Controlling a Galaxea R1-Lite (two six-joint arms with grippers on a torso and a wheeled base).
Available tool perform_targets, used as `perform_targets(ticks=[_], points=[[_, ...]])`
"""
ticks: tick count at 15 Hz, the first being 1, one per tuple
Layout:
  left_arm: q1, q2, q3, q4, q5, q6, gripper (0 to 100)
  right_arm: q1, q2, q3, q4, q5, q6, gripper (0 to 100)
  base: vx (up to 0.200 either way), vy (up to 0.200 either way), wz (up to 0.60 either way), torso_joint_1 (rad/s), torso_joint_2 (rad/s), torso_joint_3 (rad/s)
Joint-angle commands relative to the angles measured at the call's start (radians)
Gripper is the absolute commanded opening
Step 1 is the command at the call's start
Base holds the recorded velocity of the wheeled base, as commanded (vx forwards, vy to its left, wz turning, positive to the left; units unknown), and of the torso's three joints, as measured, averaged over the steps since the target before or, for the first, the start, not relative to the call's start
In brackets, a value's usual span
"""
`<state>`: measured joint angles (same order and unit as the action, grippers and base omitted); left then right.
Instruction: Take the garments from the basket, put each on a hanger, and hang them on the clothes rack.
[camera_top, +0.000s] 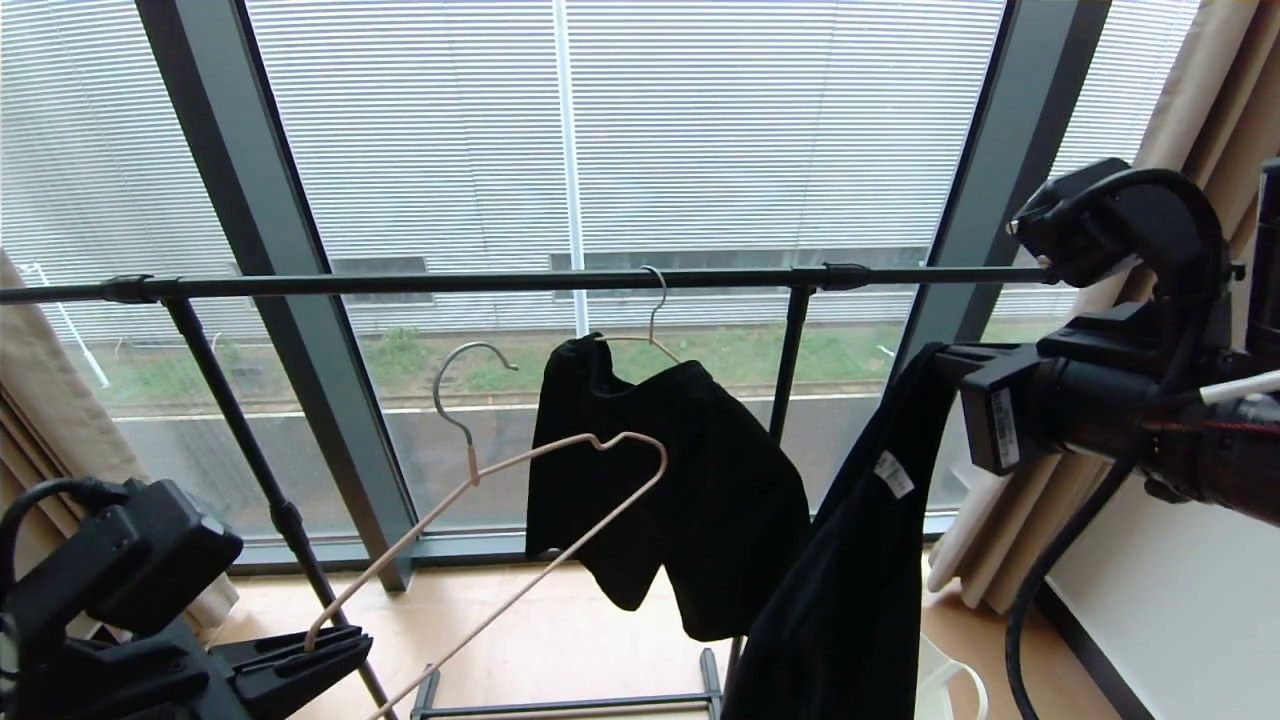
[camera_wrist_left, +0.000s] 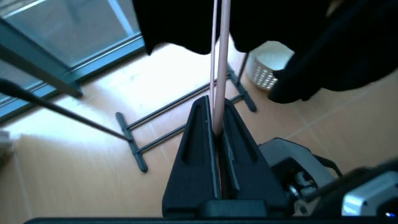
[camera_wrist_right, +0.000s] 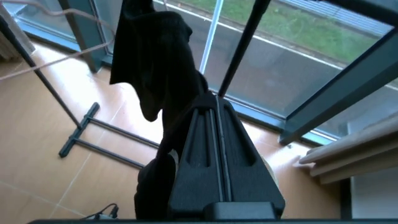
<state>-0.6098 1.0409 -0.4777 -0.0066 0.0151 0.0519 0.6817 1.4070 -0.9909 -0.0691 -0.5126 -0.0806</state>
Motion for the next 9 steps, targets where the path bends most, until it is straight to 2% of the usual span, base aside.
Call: perform_targets(ticks=[1,3,6,9], points=[[-0.002,-0.044,0.030,-0.026,-0.040,0.031,0,-0.048,0.056,-0.003,-0.067,-0.046,-0.064,0,0.000,0.000,0.00,0.000,0.00,0.000],[-0.004,-0.031,0.045,-0.108,-0.099,0.052,0,-0.057,0.081,-0.006,-0.113,-0.115,-0.119,0,0.000,0.000,0.00,0.000,0.00,0.000],[-0.005,-0.001,0.057,-0.158,-0.184,0.055,0,-0.077,0.096,-0.020,-0.127,-0.123,-0.131,0,0.000,0.000,0.00,0.000,0.00,0.000],[-0.008,0.082,0.056,-0.231,-0.202,0.054,0,-0.077,0.109,-0.035,-0.129,-0.123,-0.137,0,0.000,0.000,0.00,0.000,0.00,0.000]])
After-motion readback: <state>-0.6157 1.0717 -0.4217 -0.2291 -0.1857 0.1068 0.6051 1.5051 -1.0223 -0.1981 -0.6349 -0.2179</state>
